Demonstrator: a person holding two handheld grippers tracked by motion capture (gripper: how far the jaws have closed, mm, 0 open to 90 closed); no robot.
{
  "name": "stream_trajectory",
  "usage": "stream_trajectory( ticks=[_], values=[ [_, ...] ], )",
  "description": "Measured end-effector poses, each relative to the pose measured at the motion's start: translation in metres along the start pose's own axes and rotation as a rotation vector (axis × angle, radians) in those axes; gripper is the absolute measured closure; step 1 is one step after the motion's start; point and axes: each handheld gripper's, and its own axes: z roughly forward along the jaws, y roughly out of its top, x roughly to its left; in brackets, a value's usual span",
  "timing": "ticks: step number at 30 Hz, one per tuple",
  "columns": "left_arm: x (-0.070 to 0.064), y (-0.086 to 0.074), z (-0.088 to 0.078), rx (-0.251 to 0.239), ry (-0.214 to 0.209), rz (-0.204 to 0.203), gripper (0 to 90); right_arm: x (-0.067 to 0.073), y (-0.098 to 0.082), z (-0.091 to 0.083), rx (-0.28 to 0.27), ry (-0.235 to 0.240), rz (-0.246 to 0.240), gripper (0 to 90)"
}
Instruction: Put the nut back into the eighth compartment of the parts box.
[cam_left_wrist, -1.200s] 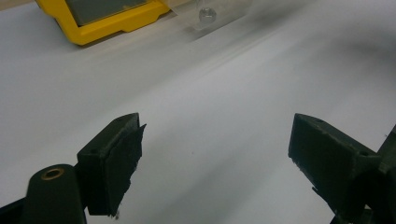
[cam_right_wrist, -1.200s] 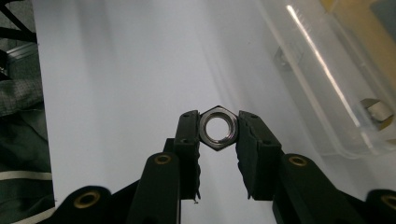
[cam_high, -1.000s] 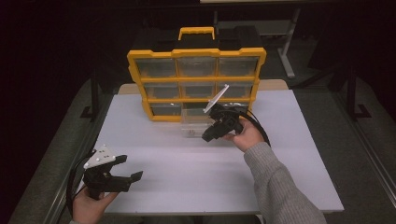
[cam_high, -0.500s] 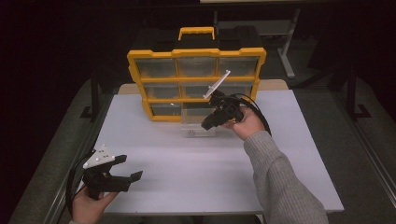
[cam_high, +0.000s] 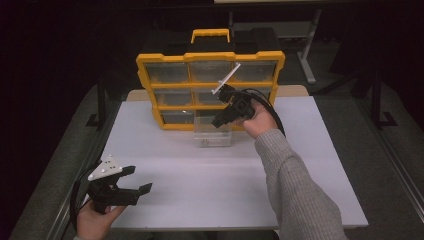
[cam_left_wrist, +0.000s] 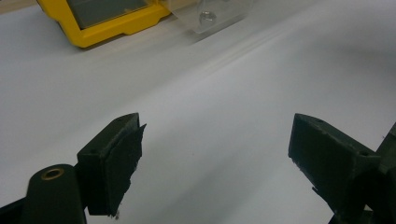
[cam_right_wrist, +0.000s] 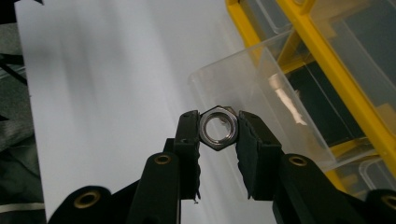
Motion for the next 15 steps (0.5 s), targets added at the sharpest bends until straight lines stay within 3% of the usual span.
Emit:
stream_trajectory(
  ticks=[15],
  values=[
    [0.0,0.0,0.0,0.001,-0.001,0.002,16.9,-0.022,0.002,0.028,0.05,-0.024,0.068,69.1]
  ],
)
